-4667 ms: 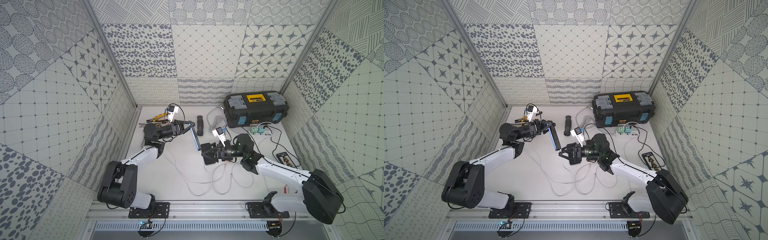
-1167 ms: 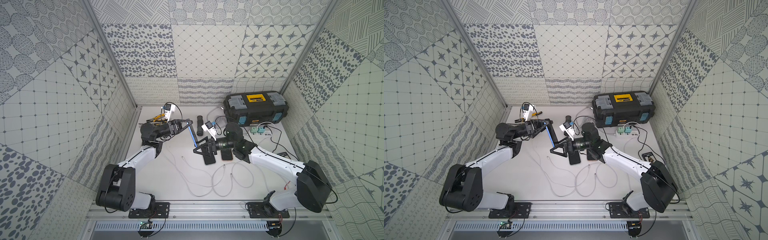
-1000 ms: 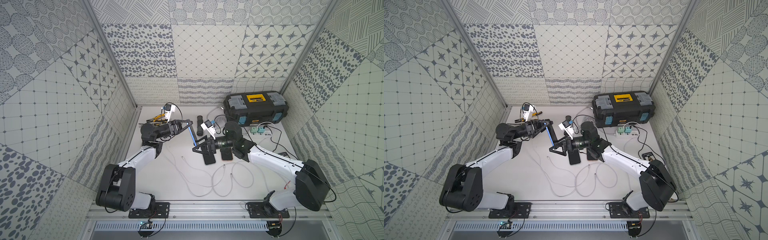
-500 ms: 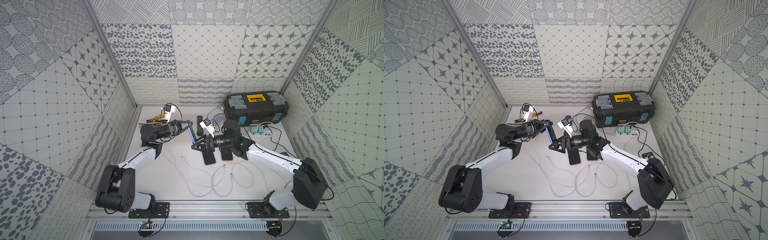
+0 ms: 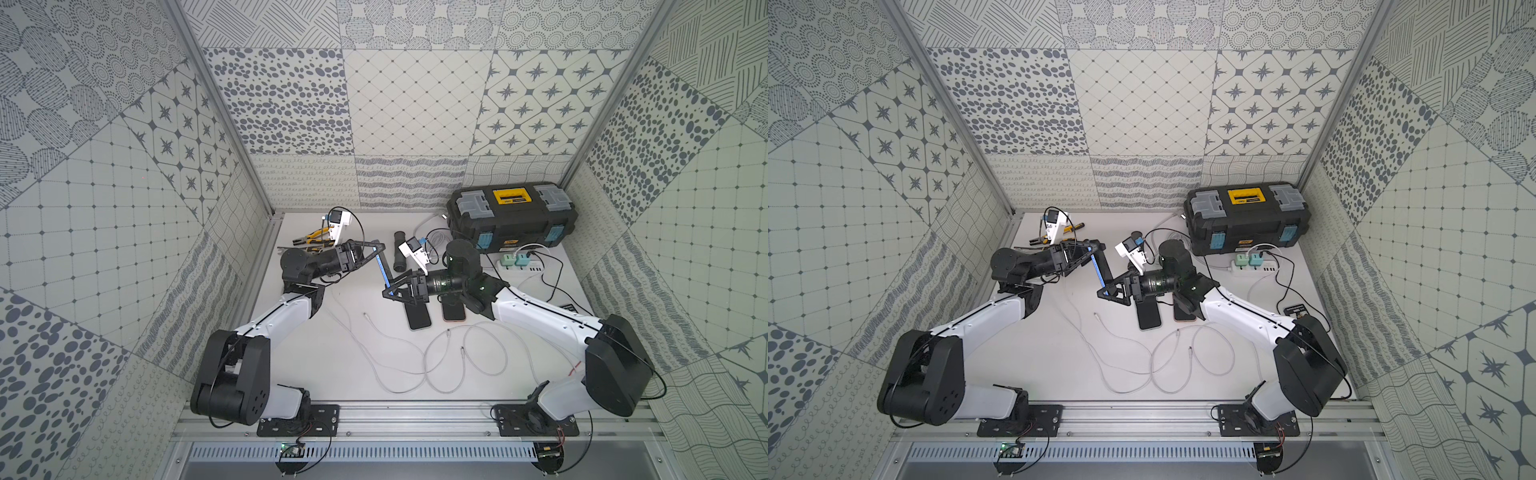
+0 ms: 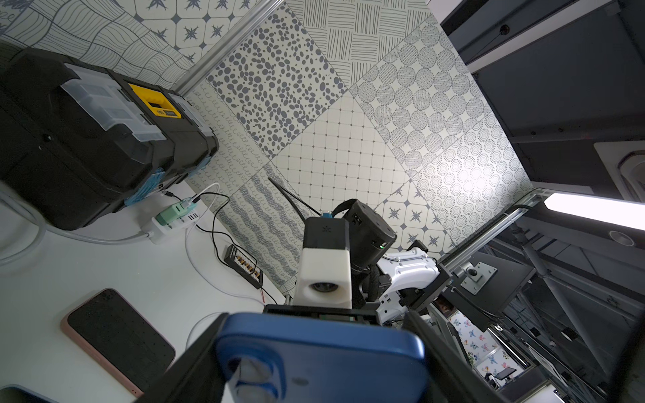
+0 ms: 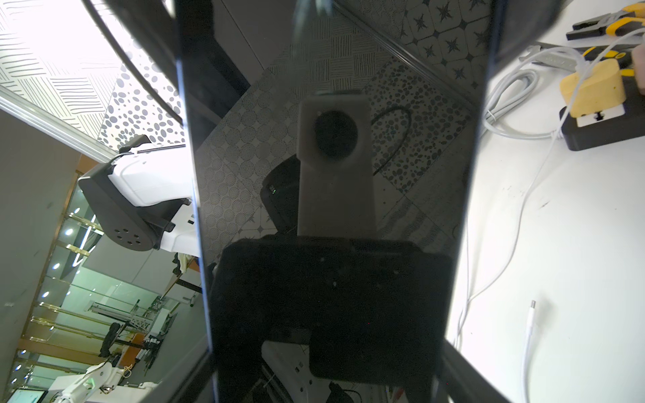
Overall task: Unplug the charging cable from the phone
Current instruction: Place the phone at the center of the board.
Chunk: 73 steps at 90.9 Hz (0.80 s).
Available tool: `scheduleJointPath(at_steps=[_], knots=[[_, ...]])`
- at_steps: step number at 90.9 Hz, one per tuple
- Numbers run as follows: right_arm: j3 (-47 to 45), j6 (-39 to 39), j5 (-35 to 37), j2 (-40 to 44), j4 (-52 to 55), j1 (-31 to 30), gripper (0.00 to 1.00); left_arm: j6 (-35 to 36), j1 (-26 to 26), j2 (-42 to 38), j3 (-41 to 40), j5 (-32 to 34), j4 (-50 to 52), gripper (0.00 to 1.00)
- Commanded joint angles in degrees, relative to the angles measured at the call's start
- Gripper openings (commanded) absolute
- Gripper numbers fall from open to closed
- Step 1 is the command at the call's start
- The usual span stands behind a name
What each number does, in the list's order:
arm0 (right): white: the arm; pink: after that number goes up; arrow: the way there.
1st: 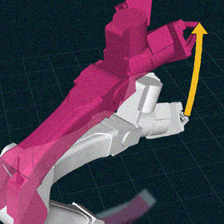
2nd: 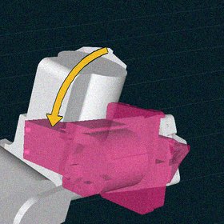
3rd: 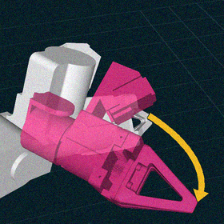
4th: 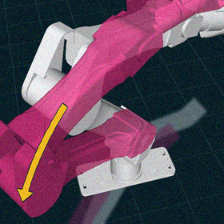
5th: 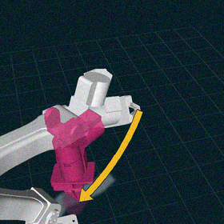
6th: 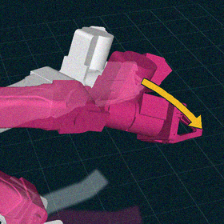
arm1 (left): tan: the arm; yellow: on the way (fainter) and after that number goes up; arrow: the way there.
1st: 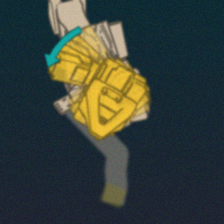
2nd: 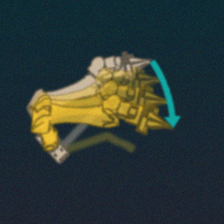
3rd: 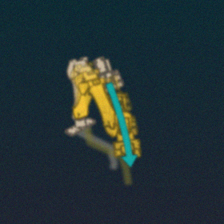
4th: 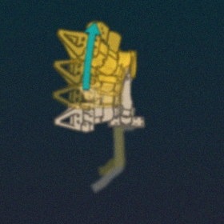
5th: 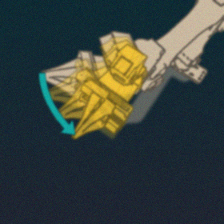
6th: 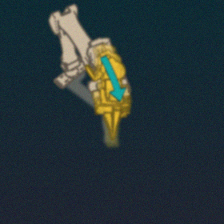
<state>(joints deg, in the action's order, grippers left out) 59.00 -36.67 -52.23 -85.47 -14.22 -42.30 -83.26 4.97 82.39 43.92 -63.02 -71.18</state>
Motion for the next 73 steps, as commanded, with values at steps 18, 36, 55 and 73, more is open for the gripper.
scheduleJointPath(at_steps=[18, 36, 55, 73], knots=[[-1.5, 0.4, 0.4, 1.9, -4.2, 0.1, 0.37, 5.4, -0.2, -1.8, -0.1, 1.1, 4.5, 0.98], [-3.1, 0.4, 3.6, 4.0, -3.8, -0.1, 0.35, 18.4, -0.2, -8.8, 0.3, 5.7, 24.0, 0.99], [-4.1, 1.1, 14.4, 6.5, 2.4, -1.3, 0.29, 34.5, -0.2, -19.9, 1.1, 20.4, 52.3, 0.99], [-0.6, 5.4, 31.0, 5.4, 15.4, -6.2, 0.28, 37.6, -0.2, -24.1, 1.1, 26.9, 58.5, 0.99]])
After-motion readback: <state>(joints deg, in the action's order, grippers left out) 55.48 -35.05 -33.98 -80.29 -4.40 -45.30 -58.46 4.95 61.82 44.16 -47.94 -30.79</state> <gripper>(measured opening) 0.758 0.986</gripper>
